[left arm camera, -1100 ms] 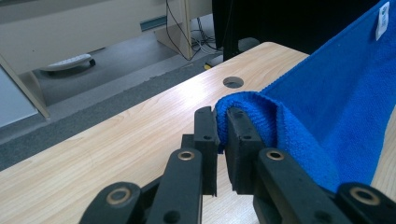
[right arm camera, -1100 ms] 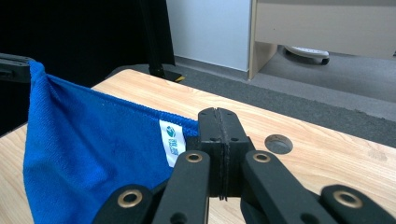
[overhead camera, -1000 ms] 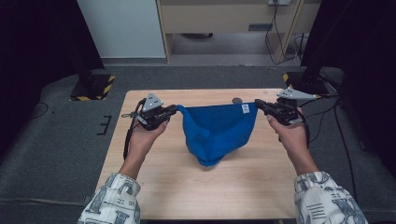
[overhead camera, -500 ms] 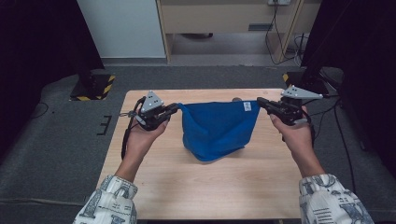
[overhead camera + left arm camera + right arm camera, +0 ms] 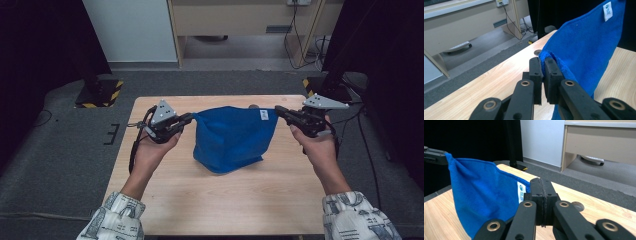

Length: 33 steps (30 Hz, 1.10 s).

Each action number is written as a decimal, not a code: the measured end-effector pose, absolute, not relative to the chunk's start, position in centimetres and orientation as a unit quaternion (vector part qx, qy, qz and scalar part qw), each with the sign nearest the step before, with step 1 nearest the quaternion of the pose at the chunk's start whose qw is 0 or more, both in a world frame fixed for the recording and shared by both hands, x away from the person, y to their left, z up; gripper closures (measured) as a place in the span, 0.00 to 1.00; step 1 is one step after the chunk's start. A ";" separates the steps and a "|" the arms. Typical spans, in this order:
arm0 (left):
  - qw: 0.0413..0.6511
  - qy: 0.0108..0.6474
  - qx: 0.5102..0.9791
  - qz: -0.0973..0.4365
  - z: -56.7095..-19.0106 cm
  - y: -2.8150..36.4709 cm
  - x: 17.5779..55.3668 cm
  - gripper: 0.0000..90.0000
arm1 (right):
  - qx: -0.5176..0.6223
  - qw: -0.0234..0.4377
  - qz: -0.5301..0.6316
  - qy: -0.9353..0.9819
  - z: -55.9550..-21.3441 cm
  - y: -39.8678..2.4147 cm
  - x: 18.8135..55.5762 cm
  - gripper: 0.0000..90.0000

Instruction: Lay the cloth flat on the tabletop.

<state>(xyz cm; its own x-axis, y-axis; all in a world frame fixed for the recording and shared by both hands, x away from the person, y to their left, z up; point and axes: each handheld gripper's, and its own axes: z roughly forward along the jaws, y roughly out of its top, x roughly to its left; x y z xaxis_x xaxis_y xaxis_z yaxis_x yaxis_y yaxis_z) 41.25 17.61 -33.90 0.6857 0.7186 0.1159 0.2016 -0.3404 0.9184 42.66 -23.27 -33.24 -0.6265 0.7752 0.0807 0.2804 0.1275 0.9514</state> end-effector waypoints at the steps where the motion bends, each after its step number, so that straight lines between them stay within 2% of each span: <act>1: 0.494 0.296 0.775 0.263 -33.8 17.6 41.2 0.95 | 0.368 0.226 0.548 0.716 -33.2 -23.3 42.6 1.00; 7: 0.505 0.285 0.771 0.262 -33.1 17.8 39.6 0.95 | 0.358 0.230 0.555 0.715 -32.5 -23.5 41.4 1.00; 16: 0.527 0.256 0.765 0.267 -30.9 18.5 34.5 0.95 | 0.334 0.239 0.569 0.713 -31.1 -25.0 37.0 1.00; 19: 0.528 0.255 0.771 0.249 -30.3 18.3 33.5 0.95 | 0.331 0.241 0.569 0.714 -30.6 -25.5 36.1 1.00; 23: 0.500 0.265 0.790 0.235 -31.6 17.4 34.7 0.95 | 0.340 0.236 0.549 0.726 -31.5 -25.1 37.3 1.00; 27: 0.478 0.283 0.801 0.224 -34.4 16.8 37.2 0.95 | 0.352 0.226 0.526 0.740 -33.6 -23.8 39.8 1.00; 33: 0.478 0.305 0.796 0.211 -36.9 17.0 39.4 0.95 | 0.366 0.215 0.504 0.753 -35.9 -22.3 42.7 1.00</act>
<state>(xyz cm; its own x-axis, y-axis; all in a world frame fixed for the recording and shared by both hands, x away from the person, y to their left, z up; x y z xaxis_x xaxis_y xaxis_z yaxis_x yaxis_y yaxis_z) 39.43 16.97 -36.86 0.7257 0.6866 0.0444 0.2836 -0.3573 0.8899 42.70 -22.27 -35.85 -0.6403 0.7668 0.0452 0.3339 0.2249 0.9154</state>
